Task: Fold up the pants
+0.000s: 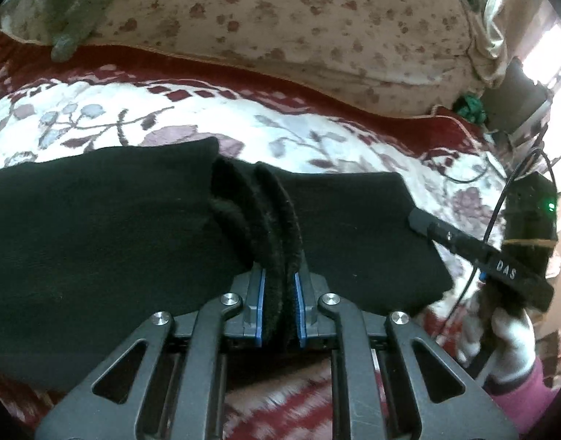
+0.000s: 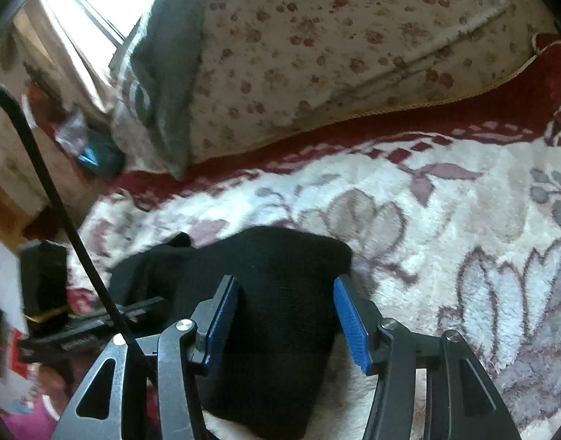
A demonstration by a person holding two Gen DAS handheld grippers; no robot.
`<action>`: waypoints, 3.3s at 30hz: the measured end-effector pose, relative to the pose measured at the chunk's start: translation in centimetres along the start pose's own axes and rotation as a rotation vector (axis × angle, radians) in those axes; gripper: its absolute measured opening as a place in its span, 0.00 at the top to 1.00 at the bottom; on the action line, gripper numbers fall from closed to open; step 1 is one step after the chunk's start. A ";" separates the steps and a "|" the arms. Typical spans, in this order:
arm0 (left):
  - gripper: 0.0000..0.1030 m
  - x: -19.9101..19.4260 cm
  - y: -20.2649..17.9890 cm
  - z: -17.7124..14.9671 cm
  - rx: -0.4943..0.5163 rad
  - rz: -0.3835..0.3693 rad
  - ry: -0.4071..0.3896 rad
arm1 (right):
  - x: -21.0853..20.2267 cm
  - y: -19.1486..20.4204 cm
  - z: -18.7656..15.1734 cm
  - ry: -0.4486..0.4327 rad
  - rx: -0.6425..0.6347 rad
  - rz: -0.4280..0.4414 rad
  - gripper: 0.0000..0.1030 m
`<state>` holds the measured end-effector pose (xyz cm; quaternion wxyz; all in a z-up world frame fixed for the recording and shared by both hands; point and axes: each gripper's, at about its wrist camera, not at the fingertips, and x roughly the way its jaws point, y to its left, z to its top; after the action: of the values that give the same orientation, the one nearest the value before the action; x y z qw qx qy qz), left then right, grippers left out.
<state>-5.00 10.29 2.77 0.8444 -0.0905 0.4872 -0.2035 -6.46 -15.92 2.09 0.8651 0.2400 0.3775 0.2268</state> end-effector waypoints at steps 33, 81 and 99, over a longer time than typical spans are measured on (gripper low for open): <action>0.56 -11.6 10.9 -4.6 -0.311 0.185 -0.183 | 3.1 11.7 1.1 0.105 -0.225 0.225 0.47; 0.32 -13.8 21.5 -9.2 -0.817 0.231 -0.340 | 28.9 39.6 -1.4 0.504 -0.983 0.347 0.50; 0.85 -16.1 18.8 -8.2 -0.669 0.260 -0.430 | 21.7 37.9 0.0 0.276 -0.893 0.446 0.87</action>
<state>-14.42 34.58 4.66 0.8697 -0.3378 0.3464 0.0979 -1.20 26.12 12.49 0.7560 -0.1102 0.2944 0.5741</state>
